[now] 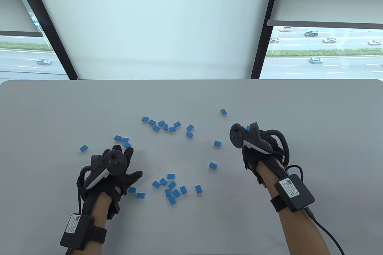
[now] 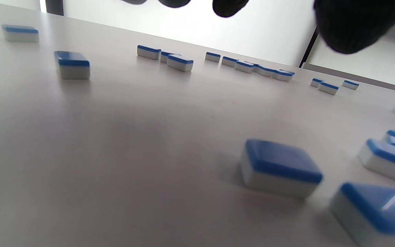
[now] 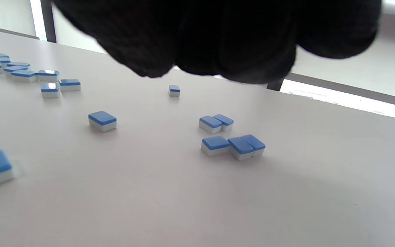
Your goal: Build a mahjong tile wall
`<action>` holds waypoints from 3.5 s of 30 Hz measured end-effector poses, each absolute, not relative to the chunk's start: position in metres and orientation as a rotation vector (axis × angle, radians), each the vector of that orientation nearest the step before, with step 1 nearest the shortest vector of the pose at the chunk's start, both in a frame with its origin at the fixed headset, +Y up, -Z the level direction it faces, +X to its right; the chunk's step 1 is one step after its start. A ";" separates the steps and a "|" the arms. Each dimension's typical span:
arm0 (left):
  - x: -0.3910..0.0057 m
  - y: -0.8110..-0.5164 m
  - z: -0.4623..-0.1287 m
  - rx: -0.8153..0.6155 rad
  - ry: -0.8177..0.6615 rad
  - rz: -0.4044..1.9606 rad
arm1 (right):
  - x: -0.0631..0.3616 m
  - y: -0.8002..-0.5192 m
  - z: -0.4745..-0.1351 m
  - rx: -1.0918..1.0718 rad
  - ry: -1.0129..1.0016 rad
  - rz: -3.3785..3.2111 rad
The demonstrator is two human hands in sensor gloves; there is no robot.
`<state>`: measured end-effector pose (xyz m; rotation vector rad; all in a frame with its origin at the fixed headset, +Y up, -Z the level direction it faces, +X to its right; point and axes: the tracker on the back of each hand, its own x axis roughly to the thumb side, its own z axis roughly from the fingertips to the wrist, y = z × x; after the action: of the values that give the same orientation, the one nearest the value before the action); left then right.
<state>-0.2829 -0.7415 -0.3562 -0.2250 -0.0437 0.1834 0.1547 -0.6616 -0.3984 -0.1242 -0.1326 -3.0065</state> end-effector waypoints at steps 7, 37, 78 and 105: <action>-0.283 -0.742 -0.355 -0.228 -0.037 0.177 | 0.195 -0.652 -0.366 -0.103 0.070 -3.117; -0.288 -0.740 -0.353 -0.233 -0.018 0.204 | 0.231 -0.736 -0.351 0.039 -0.295 -3.053; -0.286 -0.738 -0.356 -0.222 -0.037 0.200 | 0.184 -0.713 -0.449 0.222 -0.289 -2.980; -0.293 -0.739 -0.356 -0.241 -0.005 0.218 | 0.191 -0.733 -0.479 0.158 -0.339 -2.810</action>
<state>-0.2926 -0.7393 -0.3559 -0.2412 -0.0054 0.2182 0.1908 -0.7330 -0.4792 0.1575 -0.3390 -2.8096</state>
